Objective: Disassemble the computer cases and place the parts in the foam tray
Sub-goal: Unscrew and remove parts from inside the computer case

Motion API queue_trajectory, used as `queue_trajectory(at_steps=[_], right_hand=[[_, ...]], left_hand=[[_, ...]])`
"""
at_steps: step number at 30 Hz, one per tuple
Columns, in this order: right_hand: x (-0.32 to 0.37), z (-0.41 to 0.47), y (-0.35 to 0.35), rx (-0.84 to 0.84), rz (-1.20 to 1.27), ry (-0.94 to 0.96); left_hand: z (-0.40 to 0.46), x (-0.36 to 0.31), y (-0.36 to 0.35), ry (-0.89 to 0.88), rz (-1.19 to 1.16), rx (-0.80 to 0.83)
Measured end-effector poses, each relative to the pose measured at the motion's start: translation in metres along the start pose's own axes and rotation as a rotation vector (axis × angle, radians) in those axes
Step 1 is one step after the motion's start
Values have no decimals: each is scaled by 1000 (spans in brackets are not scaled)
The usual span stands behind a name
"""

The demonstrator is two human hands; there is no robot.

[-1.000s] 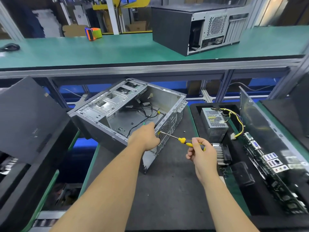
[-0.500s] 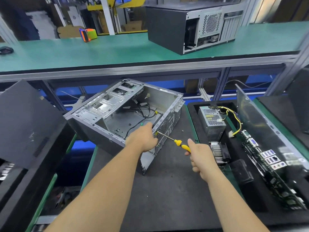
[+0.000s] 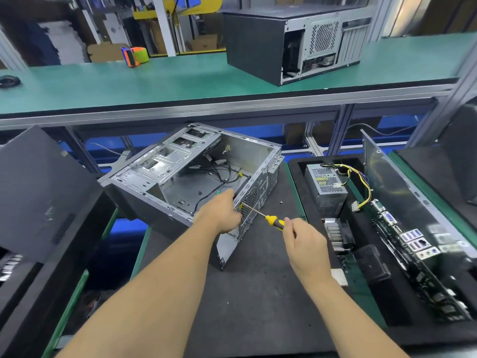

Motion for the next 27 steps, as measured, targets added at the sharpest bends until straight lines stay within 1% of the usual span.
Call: queue_trajectory(at_steps=[2,3,5,8,9,12,14,16,18,19,20,22,23,24,25,26,27], right_hand=[[-6,-1,-5,44,58,20],[-13,0,-5,52,121,-23],[-34,4,-10,74,317,-230],[-60,0,-27,117,746,-638],[-64,-3,-33,135,853,-752],[-67,-18,-48,262,1016,-1049],[-66,-26,-56,278,1149,-1174],[-64,-24,-55,231,1166,-1135],[-62,-18,-49,173,1034,-997],[-60,-14,-42,149,932,-890],[-58,-9,-34,131,781,-740],[-42,-3,-17,116,433,-383],[-32,-3,-12,122,338,-227],[-24,-4,-10,126,298,-123],[-21,-4,-9,121,295,-64],[-20,-4,-8,110,325,-48],[-23,-5,-9,94,389,-79]], left_hand=[[0,0,0,-3,5,-1],[0,0,0,-3,5,-3],[-1,0,1,1,8,-12],[-2,0,1,4,22,-22],[-2,-1,2,4,24,-25],[-2,0,1,4,26,-27],[-1,0,0,7,31,-27],[0,2,0,17,40,-26],[1,3,-1,23,46,-24],[2,3,-1,21,48,-22],[2,3,-1,19,49,-22],[3,2,-1,12,51,-24],[3,2,-1,10,52,-26],[3,2,-1,9,54,-27],[3,2,-1,8,55,-26],[2,2,-1,7,54,-27],[2,1,0,6,52,-29]])
Point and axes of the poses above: each hand's wrist, its own z-axis towards the middle knuckle, its own y-axis out of the back of the hand, x = y × z, the point moved 9 cm from there along z, towards the middle knuckle, and after that the axes turned 6 degrees about x, right-handed, at the moved point
